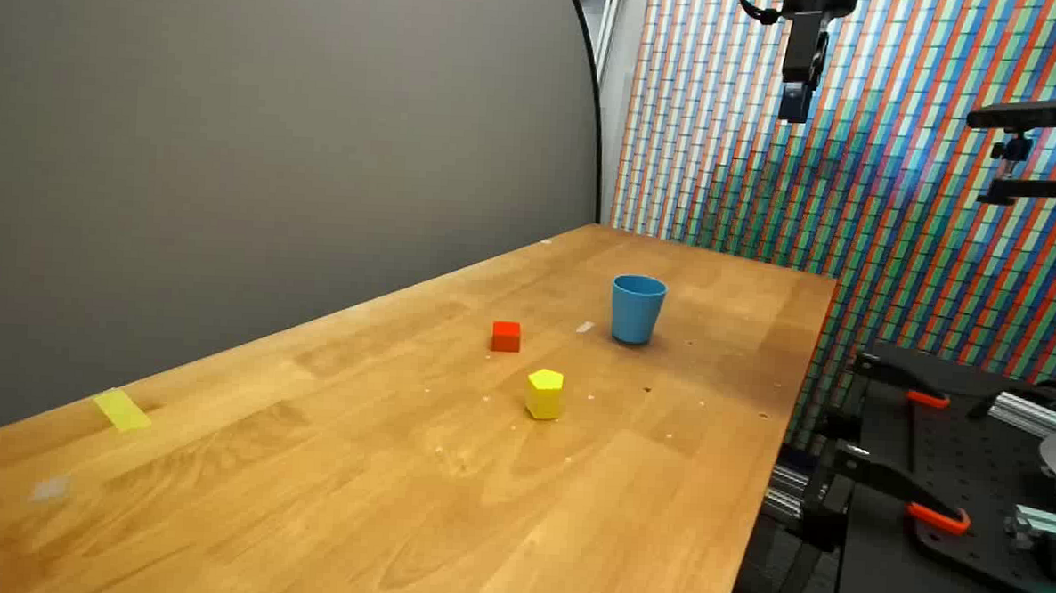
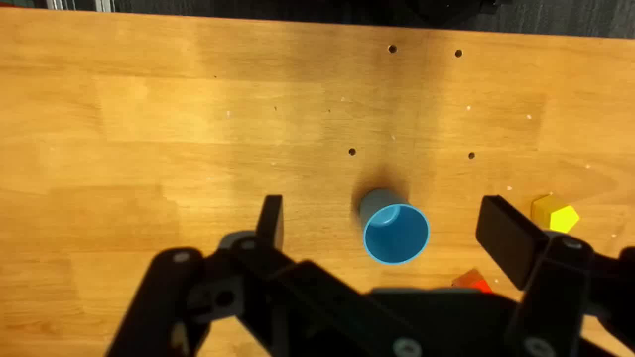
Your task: Place the yellow block inside the blue cup
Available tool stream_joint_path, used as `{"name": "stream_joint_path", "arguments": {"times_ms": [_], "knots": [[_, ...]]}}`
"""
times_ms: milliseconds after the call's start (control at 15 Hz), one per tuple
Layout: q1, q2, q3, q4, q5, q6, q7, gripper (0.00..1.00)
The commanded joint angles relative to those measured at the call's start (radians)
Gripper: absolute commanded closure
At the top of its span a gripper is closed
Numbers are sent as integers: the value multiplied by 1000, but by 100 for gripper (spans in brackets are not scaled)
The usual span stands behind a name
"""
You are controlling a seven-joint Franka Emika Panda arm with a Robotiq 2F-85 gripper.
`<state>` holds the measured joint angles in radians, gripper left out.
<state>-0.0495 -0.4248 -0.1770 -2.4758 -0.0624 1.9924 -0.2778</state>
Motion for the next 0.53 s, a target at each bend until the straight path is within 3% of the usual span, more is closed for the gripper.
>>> {"name": "stream_joint_path", "arguments": {"times_ms": [0, 467], "knots": [[-10, 1, 9, 5, 4, -1, -3, 0], [-10, 0, 9, 15, 4, -1, -3, 0]]}}
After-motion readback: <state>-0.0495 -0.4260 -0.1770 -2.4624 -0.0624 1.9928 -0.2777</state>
